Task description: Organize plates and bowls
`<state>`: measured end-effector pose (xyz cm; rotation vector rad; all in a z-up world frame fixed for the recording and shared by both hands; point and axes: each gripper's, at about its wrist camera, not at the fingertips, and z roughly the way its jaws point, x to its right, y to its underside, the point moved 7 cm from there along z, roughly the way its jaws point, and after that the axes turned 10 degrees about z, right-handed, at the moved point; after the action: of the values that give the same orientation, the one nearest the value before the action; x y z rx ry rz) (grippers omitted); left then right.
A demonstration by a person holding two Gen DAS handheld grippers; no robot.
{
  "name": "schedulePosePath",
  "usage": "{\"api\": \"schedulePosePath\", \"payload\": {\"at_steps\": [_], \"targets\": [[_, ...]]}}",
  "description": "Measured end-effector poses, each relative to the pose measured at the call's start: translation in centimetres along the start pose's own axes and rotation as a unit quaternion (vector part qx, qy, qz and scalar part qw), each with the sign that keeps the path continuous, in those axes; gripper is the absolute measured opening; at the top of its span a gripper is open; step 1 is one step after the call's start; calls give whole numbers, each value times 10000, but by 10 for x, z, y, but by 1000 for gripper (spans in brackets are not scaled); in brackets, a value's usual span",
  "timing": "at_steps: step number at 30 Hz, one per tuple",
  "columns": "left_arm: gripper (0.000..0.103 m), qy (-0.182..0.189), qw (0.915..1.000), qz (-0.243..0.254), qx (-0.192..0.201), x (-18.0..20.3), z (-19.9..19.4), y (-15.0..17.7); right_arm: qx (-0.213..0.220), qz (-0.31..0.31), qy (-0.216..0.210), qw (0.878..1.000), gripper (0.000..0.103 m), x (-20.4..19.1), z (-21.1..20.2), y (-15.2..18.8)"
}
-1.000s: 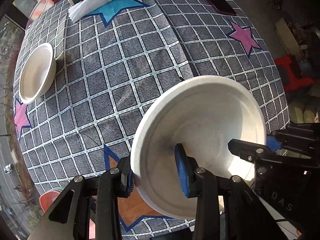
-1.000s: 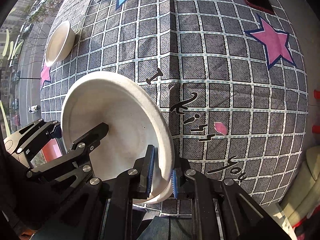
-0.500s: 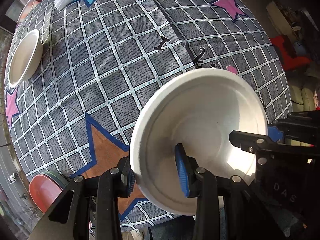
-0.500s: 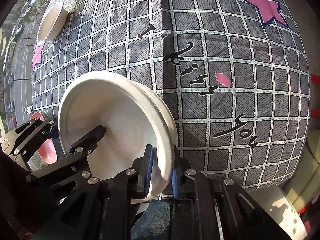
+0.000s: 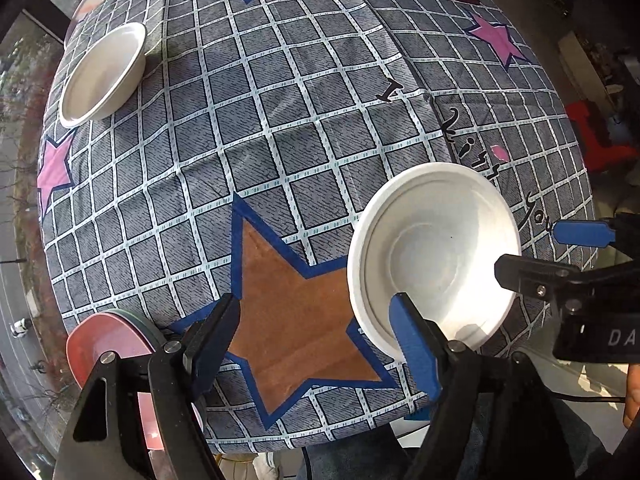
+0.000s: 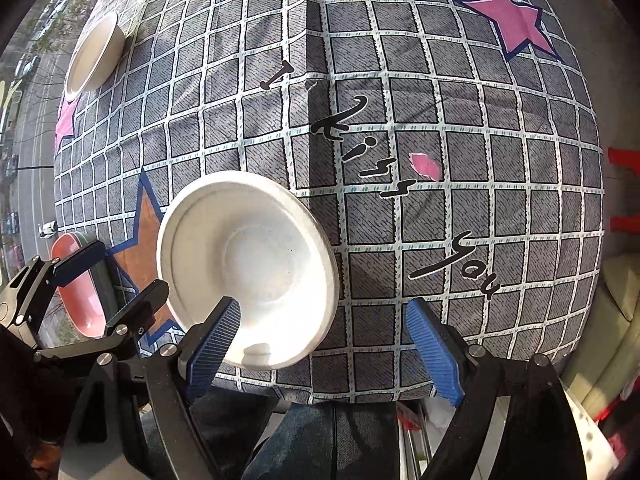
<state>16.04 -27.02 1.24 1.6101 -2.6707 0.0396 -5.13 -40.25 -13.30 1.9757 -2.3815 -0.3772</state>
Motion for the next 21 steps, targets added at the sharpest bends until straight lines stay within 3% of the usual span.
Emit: {"api": "schedulePosePath", "payload": {"at_steps": [8,21], "targets": [[80,17,9992,-400,82,-32,4,29,83,-8,35,10000,89,0,-13,-3],[80,137,9974,-697,120,-50,-3,36,110,-229,106,9996,89,-25,-10,-7]]}}
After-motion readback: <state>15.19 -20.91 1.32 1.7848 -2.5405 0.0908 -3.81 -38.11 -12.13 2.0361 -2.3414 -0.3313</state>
